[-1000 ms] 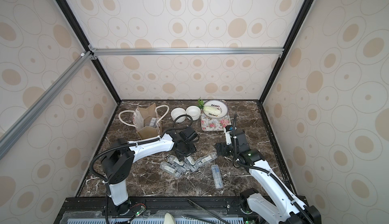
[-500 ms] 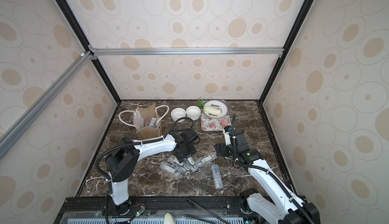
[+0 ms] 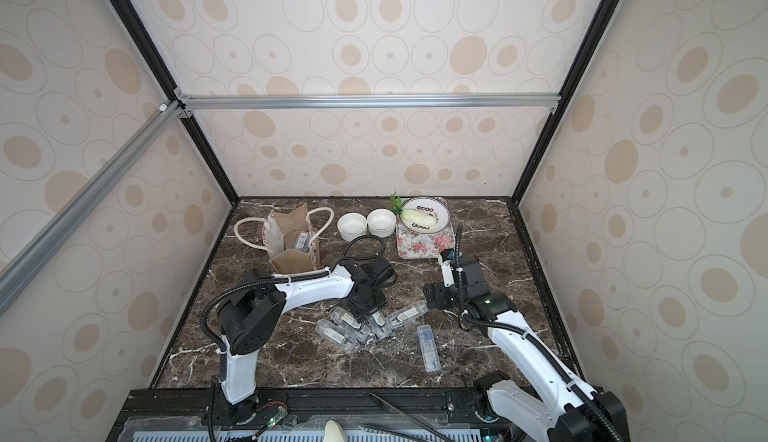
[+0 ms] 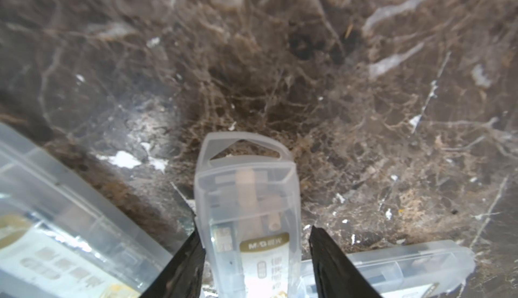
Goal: Put the compass set into the canvas bag
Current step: Pick up the compass set at the center of the board.
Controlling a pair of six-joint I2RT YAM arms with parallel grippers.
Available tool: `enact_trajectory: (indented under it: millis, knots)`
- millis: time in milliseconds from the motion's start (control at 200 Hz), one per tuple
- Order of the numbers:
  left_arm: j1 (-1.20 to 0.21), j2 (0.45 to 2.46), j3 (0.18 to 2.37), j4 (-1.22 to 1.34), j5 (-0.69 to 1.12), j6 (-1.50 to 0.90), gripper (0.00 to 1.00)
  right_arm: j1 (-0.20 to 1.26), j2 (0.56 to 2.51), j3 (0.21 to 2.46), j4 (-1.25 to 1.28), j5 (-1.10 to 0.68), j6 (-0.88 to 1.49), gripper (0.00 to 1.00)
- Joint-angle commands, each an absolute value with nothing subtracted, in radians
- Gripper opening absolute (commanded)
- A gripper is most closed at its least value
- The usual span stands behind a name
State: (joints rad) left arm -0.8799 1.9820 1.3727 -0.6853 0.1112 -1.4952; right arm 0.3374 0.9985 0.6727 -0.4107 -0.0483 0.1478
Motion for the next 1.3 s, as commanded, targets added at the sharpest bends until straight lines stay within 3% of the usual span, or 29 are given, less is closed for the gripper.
enact_trajectory:
  millis: [0, 495, 1030, 1290]
  knots:
    - [-0.876, 2.015, 1.400, -0.716, 0.116, -1.502, 0.57, 0.343, 1.009, 0.663, -0.405, -0.041, 0.134, 0.90]
    - [-0.868, 1.969, 1.349, -0.668, 0.102, -1.521, 0.41, 0.343, 1.051, 0.676, -0.411, -0.035, 0.121, 0.91]
    - [-0.858, 1.829, 1.424, -0.740, -0.149, -1.347, 0.42, 0.342, 1.055, 0.728, -0.460, -0.038, 0.133, 0.90]
    - [-0.850, 1.782, 1.598, -0.776, -0.328, -1.132, 0.43, 0.342, 1.049, 0.756, -0.486, -0.022, 0.138, 0.90]
